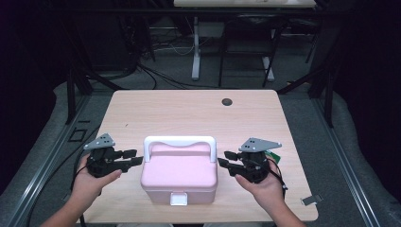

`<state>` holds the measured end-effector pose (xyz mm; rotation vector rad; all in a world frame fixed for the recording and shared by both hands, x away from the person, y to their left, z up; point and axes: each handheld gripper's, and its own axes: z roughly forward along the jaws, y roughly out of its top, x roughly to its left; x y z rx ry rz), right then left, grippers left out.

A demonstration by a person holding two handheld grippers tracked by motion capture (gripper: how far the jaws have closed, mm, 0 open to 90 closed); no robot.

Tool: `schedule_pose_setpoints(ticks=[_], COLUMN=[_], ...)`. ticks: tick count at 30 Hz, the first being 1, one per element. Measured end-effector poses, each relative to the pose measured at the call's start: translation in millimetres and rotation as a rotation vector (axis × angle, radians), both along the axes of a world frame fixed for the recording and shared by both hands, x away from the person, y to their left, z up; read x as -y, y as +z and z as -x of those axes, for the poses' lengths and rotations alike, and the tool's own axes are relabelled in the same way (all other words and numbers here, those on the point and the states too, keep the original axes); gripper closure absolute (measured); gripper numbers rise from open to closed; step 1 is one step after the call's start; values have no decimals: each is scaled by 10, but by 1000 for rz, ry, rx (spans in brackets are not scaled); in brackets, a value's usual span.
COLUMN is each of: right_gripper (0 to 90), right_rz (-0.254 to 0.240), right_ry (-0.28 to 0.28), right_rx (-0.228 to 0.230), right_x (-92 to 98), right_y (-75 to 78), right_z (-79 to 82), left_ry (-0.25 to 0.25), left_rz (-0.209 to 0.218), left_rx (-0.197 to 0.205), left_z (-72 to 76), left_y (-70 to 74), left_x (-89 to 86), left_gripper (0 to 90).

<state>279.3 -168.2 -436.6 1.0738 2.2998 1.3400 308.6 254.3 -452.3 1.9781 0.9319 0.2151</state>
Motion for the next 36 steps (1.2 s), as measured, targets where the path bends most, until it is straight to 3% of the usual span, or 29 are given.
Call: schedule_pose_setpoints(ticks=[7, 17, 26, 36], right_gripper=[608, 580, 576, 629], right_rz=[-18, -28, -39, -36], right_ry=[28, 84, 100, 109], right_rx=[-21, -67, -70, -66], right_x=[-12, -92, -145, -157], right_y=[40, -26, -78, -63], right_z=[-68, -213, -282, -280], left_ry=[-31, -70, -91, -110], left_rz=[1, 0, -8, -26], left_rx=[-28, -54, -63, -53], left_z=[-31, -93, -122, -125], left_y=[76, 93, 114, 149], left_x=[36, 149, 198, 253], left_gripper=[530, 501, 568, 629])
